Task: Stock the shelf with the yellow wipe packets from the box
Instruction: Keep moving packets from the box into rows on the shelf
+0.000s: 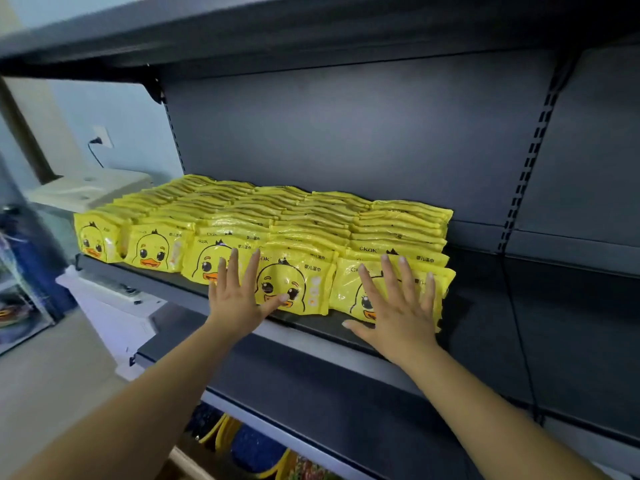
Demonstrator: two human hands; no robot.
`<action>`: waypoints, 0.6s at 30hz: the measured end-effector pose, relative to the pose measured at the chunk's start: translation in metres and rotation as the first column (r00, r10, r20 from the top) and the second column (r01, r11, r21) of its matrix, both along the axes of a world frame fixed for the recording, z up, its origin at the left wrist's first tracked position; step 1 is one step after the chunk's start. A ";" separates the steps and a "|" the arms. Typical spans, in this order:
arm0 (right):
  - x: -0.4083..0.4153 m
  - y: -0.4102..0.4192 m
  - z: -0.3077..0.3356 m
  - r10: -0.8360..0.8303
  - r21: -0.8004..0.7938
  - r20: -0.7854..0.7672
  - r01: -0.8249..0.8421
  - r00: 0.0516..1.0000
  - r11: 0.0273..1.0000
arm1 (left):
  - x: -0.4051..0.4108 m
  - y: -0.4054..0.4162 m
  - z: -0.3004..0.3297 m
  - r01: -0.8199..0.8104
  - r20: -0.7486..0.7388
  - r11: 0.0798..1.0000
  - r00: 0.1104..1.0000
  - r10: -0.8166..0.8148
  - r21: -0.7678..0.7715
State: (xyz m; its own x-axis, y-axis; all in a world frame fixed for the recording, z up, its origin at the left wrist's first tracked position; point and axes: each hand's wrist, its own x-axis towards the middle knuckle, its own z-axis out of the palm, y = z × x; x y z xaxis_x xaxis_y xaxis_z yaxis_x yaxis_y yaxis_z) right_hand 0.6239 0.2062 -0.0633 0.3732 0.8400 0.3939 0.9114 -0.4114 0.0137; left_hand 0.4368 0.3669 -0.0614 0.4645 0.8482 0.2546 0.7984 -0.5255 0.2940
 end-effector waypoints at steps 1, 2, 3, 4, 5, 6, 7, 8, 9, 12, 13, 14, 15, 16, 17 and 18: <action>-0.008 0.004 -0.001 0.004 -0.016 -0.029 -0.004 1.000 1.000 | 0.001 0.007 0.004 -0.026 -0.070 0.999 0.997 0.025 -0.018; -0.013 0.011 -0.004 0.018 -0.020 -0.020 -0.018 1.000 1.000 | 0.001 0.013 0.008 -0.054 -0.129 0.998 0.990 0.048 -0.045; -0.017 0.021 -0.004 0.009 -0.037 -0.021 -0.009 1.000 0.999 | 0.001 0.023 0.012 -0.066 -0.170 0.995 0.984 0.052 -0.075; -0.021 0.028 -0.002 -0.001 -0.029 -0.017 0.001 1.000 1.000 | 0.000 0.033 0.014 -0.071 -0.202 0.993 0.978 0.050 -0.096; -0.025 0.036 -0.001 -0.009 -0.036 -0.032 0.008 0.999 0.999 | 0.000 0.043 0.016 -0.064 -0.231 0.992 0.972 0.038 -0.109; -0.027 0.041 0.003 -0.036 -0.054 -0.039 0.033 0.999 0.998 | 0.000 0.052 0.016 -0.051 -0.258 0.992 0.966 0.020 -0.115; -0.027 0.049 0.003 -0.060 -0.054 -0.009 0.059 0.998 0.997 | 0.002 0.058 0.015 -0.032 -0.275 0.992 0.961 -0.003 -0.120; -0.025 0.057 0.001 -0.061 -0.054 0.020 0.062 0.998 0.997 | 0.004 0.066 0.014 -0.003 -0.276 0.992 0.961 -0.032 -0.125; -0.023 0.062 -0.001 -0.057 -0.088 -0.004 0.057 0.998 0.995 | 0.007 0.071 0.011 0.016 -0.261 0.991 0.964 -0.049 -0.130; -0.017 0.075 -0.004 -0.125 -0.175 0.014 0.126 0.992 0.977 | 0.015 0.083 0.003 0.038 -0.192 0.993 0.980 -0.059 -0.109; -0.014 0.080 -0.006 -0.162 -0.200 0.011 0.161 0.987 0.966 | 0.017 0.088 0.000 0.044 -0.176 0.994 0.982 -0.061 -0.098; -0.013 0.083 -0.003 -0.185 -0.210 0.002 0.182 0.983 0.961 | 0.018 0.090 -0.002 0.048 -0.169 0.995 0.984 -0.063 -0.090; -0.014 0.086 -0.002 -0.212 -0.217 0.002 0.208 0.977 0.954 | 0.019 0.092 -0.003 0.055 -0.167 0.995 0.984 -0.069 -0.084; -0.015 0.088 -0.001 -0.229 -0.220 0.011 0.226 0.973 0.949 | 0.019 0.093 -0.004 0.064 -0.164 0.995 0.984 -0.075 -0.073; -0.015 0.088 -0.001 -0.237 -0.214 0.023 0.236 0.971 0.948 | 0.020 0.092 -0.004 0.074 -0.156 0.995 0.984 -0.083 -0.063; -0.018 0.088 -0.001 -0.241 -0.207 0.021 0.240 0.970 0.948 | 0.019 0.093 -0.005 0.087 -0.145 0.994 0.985 -0.095 -0.059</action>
State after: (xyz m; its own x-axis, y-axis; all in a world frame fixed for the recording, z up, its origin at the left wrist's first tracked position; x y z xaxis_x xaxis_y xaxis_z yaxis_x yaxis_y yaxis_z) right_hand 0.6062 0.2947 -0.0641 0.5756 0.7878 0.2191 0.7859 -0.6070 0.1179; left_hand 0.4555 0.4601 -0.0660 0.5693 0.8111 0.1342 0.7847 -0.5848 0.2054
